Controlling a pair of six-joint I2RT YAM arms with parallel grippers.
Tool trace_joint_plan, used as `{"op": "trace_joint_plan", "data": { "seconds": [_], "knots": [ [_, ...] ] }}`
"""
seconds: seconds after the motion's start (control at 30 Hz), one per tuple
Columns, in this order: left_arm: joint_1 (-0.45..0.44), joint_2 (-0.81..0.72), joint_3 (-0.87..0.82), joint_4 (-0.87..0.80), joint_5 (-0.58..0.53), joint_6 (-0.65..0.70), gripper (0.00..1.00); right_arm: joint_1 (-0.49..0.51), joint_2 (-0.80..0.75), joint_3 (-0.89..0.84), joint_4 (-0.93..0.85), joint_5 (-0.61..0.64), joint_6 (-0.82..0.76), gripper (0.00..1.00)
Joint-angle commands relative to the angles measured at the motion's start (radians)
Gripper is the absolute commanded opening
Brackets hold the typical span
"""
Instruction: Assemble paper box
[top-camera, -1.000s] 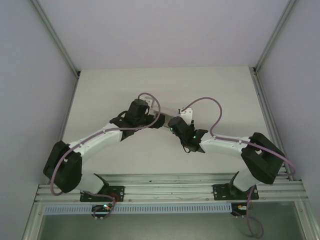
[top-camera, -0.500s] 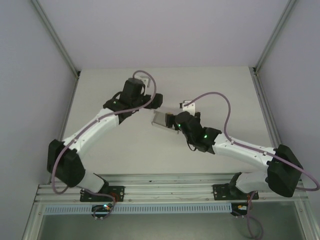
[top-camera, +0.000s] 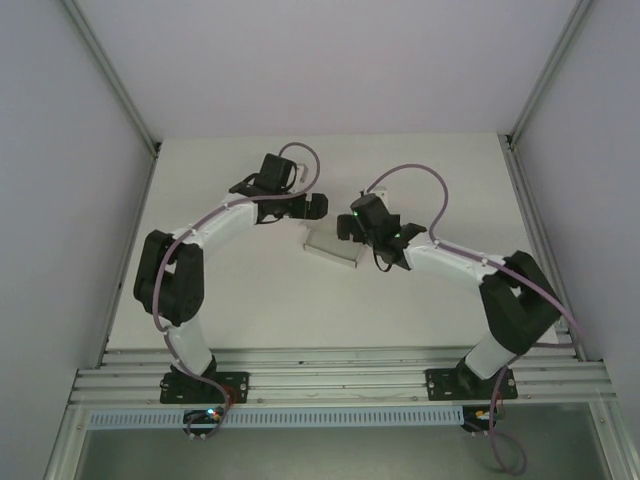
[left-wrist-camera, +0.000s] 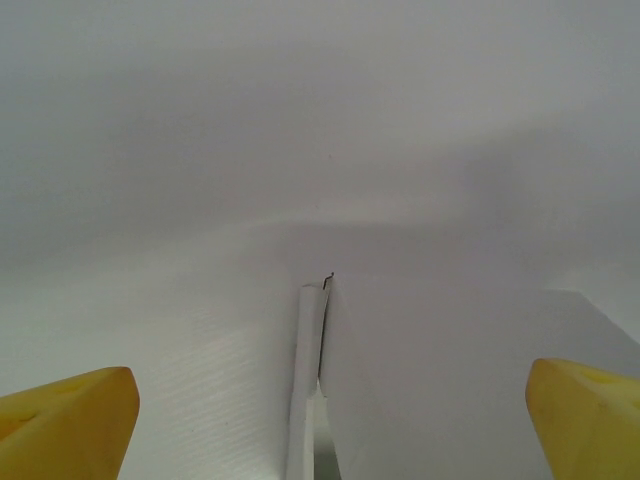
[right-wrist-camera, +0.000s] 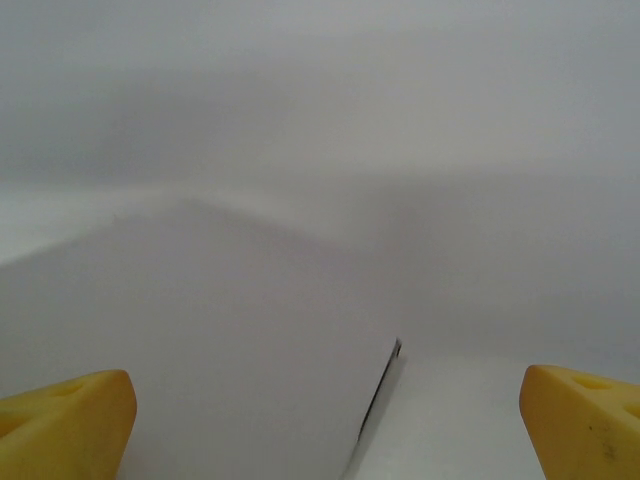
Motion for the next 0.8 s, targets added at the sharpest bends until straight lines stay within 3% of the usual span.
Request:
{"op": "trace_joint_plan", "data": {
  "seconds": [0.0,0.5,0.77],
  "knots": [
    [0.012,0.010,-0.041,0.024,0.056,-0.002,1.00,-0.002,0.047,0.007,-0.059,-0.061,0.012,1.00],
    [0.010,0.092,-0.160,0.067,0.075,-0.022,1.00,0.012,0.135,-0.121,0.031,-0.110,0.093,1.00],
    [0.009,0.037,-0.151,0.066,0.063,0.000,1.00,0.037,0.042,-0.097,-0.019,-0.106,0.075,0.99]
  ]
}}
